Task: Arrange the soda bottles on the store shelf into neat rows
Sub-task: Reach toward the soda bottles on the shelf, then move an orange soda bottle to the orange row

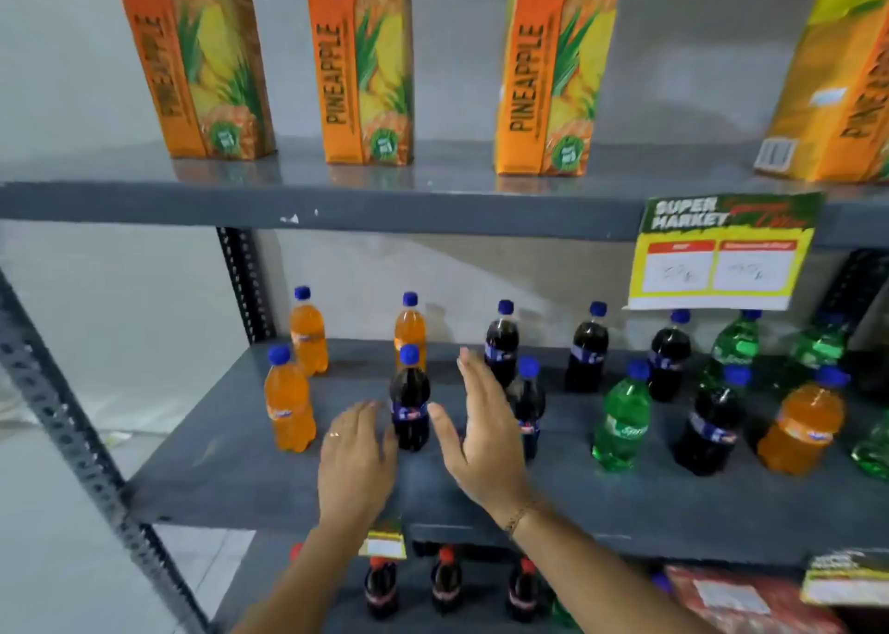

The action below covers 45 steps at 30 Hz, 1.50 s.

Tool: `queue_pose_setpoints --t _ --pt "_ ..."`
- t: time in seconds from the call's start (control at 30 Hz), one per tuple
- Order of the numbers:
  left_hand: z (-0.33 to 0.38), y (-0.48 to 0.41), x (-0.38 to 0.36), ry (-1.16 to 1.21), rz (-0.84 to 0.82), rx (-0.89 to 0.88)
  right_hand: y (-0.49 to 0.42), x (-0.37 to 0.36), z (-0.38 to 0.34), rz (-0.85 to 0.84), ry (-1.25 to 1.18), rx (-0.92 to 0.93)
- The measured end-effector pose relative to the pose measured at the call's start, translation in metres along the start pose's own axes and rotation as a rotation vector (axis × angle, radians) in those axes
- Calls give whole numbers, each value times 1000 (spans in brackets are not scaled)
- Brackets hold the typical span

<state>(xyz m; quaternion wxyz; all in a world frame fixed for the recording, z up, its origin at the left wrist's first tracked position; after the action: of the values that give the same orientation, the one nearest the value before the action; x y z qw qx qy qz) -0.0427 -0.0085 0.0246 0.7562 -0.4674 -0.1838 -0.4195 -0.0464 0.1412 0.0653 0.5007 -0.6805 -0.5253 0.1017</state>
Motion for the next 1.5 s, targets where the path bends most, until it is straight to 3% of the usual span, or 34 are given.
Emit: queue_pose_setpoints --t 0.07,0.17,0.37,0.5,0.67,0.87,1.03,1.33,1.4,1.5 --pt "-23 7 -23 -63 -216 184 6 -28 21 -119 -78 -318" --pt "-46 14 -50 -159 -431 222 12 -72 44 -316 -144 -649" --pt "-49 14 -63 -273 -518 194 12 -109 62 -274 -184 -800" --pt "-53 17 -64 -262 -524 186 25 -88 55 -170 -238 -768" --pt "-51 12 -66 -308 -503 204 61 -28 60 -22 -208 -523" --pt "-2 20 -84 -341 -475 128 88 56 104 232 -43 -596" --pt "42 39 -111 -240 -506 78 87 83 129 173 6 -647" --pt "45 48 -116 -239 -415 137 93 101 143 82 55 -575" --pt "48 47 -118 -228 -395 168 98 123 158 183 83 -581" --pt "49 48 -120 -258 -377 183 99 168 193 485 179 -645"
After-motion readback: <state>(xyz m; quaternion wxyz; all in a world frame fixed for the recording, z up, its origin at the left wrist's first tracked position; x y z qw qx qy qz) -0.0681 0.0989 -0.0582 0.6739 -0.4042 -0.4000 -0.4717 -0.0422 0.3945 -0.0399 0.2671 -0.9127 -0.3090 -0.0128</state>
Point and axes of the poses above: each hand's wrist, its own y-axis away from the middle knuckle, its own x-axis out of the back of the hand, z = x × y, the point moved 5 cm from there along -y, towards the middle knuckle, and after that the axes turned 5 degrees about z, right-handed, at the moved point
